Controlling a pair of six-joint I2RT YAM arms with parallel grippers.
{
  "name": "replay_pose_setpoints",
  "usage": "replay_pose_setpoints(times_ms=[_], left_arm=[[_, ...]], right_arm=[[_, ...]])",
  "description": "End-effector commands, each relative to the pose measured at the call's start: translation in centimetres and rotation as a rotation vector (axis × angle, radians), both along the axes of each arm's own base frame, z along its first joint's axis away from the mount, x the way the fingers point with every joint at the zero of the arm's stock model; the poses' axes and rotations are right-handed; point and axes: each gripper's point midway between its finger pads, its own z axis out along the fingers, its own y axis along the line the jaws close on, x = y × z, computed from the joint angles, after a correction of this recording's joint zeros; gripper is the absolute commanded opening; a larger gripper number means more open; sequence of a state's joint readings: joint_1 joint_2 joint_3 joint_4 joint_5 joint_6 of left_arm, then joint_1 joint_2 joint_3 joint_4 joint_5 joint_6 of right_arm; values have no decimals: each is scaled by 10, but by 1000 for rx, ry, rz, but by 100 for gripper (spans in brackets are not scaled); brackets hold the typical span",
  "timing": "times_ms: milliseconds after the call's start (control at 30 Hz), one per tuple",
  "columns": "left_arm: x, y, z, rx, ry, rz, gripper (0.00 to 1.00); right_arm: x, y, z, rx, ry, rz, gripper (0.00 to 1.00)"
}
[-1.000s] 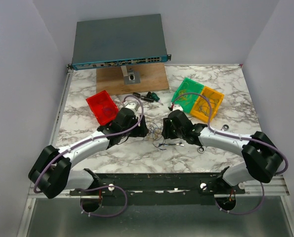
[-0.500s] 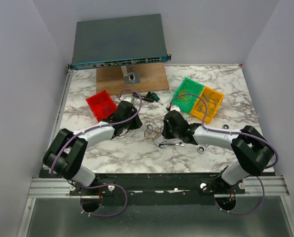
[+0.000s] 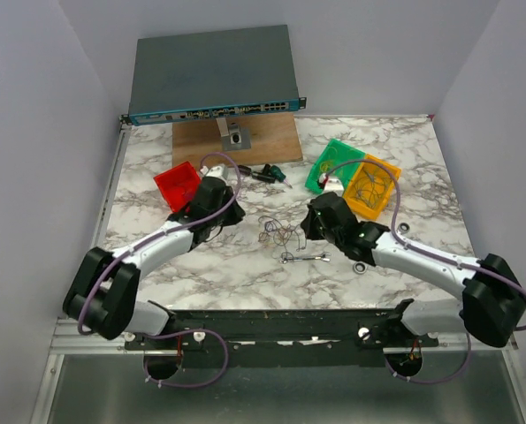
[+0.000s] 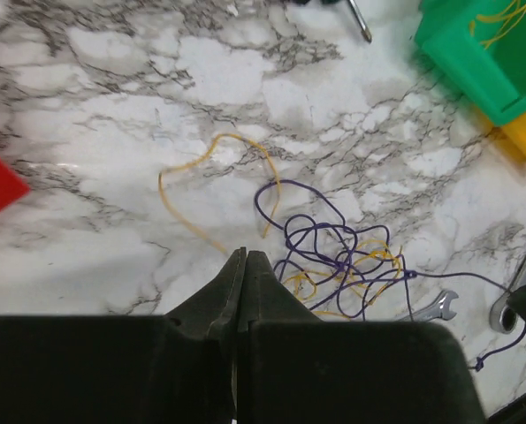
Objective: Untangle the cables
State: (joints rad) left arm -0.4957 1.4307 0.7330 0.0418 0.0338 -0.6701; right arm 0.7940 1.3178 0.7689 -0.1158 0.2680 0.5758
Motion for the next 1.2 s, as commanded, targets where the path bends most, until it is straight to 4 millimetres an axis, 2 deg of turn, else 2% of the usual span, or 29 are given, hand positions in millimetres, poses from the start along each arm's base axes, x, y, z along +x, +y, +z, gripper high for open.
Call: replay_pose_setpoints(times_ms=[0, 167, 233, 267, 333, 367, 433, 500, 567, 700, 800, 867, 933, 1067, 1167], left_arm=[[-3, 36, 31, 7, -96, 97, 0], [-17, 67, 49, -43, -138, 200, 0], [-20, 73, 60, -60, -180, 218, 0], [-22, 71, 66, -67, -207, 196, 0], [-25, 59, 75, -94, -230, 125, 0], [-27, 49, 83, -125, -253, 67, 7], [-33, 28, 98, -160, -320, -40, 30], [-40, 10, 113, -174, -400, -136, 52], [-50, -7, 128, -177, -484, -231, 66], [-74, -36, 161, -224, -640, -415, 77], [-88, -46, 177, -258, -740, -498, 81], [-91, -50, 182, -266, -766, -530, 84], [-91, -53, 184, -265, -770, -545, 93], [-86, -58, 186, -260, -753, -551, 96], [-85, -67, 186, -268, -736, -591, 96]], right_arm=[[8, -53, 21, -82, -78, -200, 1], [14, -114, 76, -69, -234, -457, 1], [11, -121, 99, -35, -290, -455, 1], [10, -116, 111, -4, -313, -418, 1], [5, -93, 129, 53, -343, -268, 1], [1, -76, 139, 97, -343, -170, 1], [-6, -48, 154, 156, -331, -24, 1], [-12, -27, 167, 202, -312, 76, 1], [-16, -12, 179, 242, -304, 146, 1], [-19, 7, 192, 293, -267, 212, 1], [-20, 20, 193, 325, -233, 251, 1], [-25, 31, 193, 357, -209, 302, 1], [-31, 44, 195, 393, -188, 372, 1], [-44, 64, 196, 428, -145, 503, 1], [-46, 69, 194, 433, -129, 538, 1]])
